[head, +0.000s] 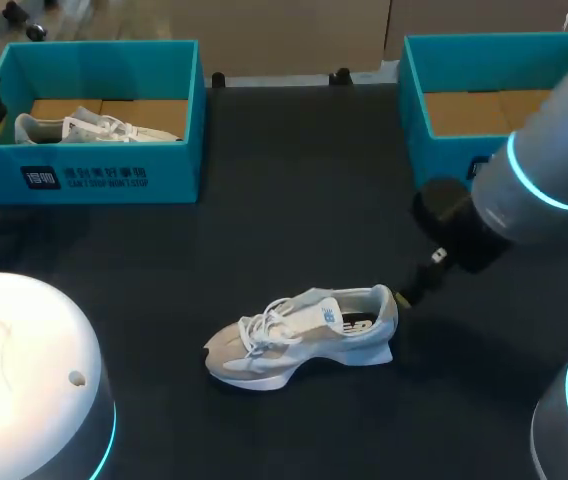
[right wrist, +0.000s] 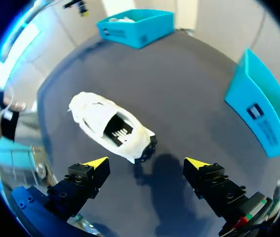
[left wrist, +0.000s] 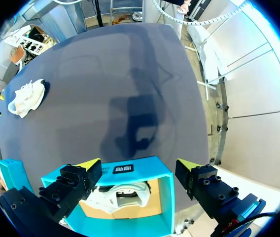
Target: Take the shoe out of the shoebox, open the shoe tongue, remove and reinsert the insole, then place the shoe into the shoebox
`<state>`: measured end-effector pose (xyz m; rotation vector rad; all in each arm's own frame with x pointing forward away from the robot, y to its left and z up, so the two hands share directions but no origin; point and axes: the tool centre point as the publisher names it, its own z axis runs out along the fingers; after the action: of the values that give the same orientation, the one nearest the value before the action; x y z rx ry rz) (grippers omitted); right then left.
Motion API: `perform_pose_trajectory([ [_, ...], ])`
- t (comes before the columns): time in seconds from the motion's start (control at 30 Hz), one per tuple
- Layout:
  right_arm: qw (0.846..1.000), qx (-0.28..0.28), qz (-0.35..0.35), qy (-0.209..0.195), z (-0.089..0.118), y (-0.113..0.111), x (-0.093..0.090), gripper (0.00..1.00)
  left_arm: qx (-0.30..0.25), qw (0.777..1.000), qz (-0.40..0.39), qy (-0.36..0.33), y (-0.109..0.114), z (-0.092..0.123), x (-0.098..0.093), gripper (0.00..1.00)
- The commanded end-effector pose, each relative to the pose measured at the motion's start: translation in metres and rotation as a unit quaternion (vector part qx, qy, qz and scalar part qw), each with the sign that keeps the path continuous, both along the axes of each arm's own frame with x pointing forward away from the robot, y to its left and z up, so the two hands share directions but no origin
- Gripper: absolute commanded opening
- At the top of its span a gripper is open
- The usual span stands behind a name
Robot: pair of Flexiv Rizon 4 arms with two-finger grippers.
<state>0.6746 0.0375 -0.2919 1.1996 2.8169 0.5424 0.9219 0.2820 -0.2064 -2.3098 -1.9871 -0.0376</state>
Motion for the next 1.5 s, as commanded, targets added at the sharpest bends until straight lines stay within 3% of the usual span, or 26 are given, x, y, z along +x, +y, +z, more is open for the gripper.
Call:
perform_pose_trajectory([
  [0.03, 0.971, 0.184, 0.155, 0.002, -0.015, -0.009, -0.001, 1.0, 0.001, 1.0, 0.0, -0.002, 0.0, 0.0, -0.002, 1.0],
  [0.4, 0.971, 0.181, 0.157, 0.0, -0.017, -0.009, -0.001, 1.0, 0.001, 1.0, 0.0, -0.002, 0.0, 0.0, -0.002, 1.0],
  [0.43, 0.971, 0.172, 0.163, -0.04, -0.022, -0.013, -0.001, 1.0, 0.001, 1.0, 0.0, -0.002, 0.0, 0.0, -0.002, 1.0],
  [0.53, 0.959, 0.191, 0.185, -0.093, -0.037, -0.028, -0.002, 1.0, 0.001, 1.0, 0.0, -0.002, 0.0, 0.0, -0.002, 1.0],
  [0.77, 0.943, 0.205, 0.209, -0.157, -0.058, -0.043, 0.002, 1.0, 0.001, 1.0, 0.0, -0.002, 0.0, 0.0, -0.002, 1.0],
  [0.8, 0.939, 0.224, 0.209, -0.157, -0.062, -0.045, 0.004, 1.0, 0.001, 1.0, 0.0, -0.002, 0.0, 0.0, -0.002, 1.0],
  [0.83, 0.939, 0.244, 0.208, -0.124, -0.065, -0.048, 0.006, 1.0, 0.001, 1.0, 0.0, -0.002, 0.0, 0.0, -0.002, 1.0],
  [1.17, 0.939, 0.244, 0.208, -0.124, -0.065, -0.048, 0.006, 1.0, 0.001, 1.0, 0.0, -0.002, 0.0, 0.0, -0.002, 1.0],
  [1.2, 0.926, 0.27, 0.222, -0.139, -0.07, -0.052, 0.007, 1.0, 0.001, 1.0, 0.0, -0.002, 0.0, 0.0, -0.002, 1.0],
  [1.23, 0.923, 0.276, 0.221, -0.15, -0.074, -0.056, 0.008, 1.0, 0.001, 1.0, 0.0, -0.002, 0.0, 0.0, -0.002, 1.0],
  [1.3, 0.933, 0.259, 0.205, -0.14, -0.086, -0.063, 0.012, 1.0, 0.001, 1.0, 0.0, -0.002, 0.0, 0.0, -0.002, 1.0],
  [1.5, 0.901, 0.313, 0.236, -0.184, -0.103, -0.074, 0.017, 1.0, 0.001, 1.0, 0.0, -0.002, 0.0, 0.0, -0.002, 1.0],
])
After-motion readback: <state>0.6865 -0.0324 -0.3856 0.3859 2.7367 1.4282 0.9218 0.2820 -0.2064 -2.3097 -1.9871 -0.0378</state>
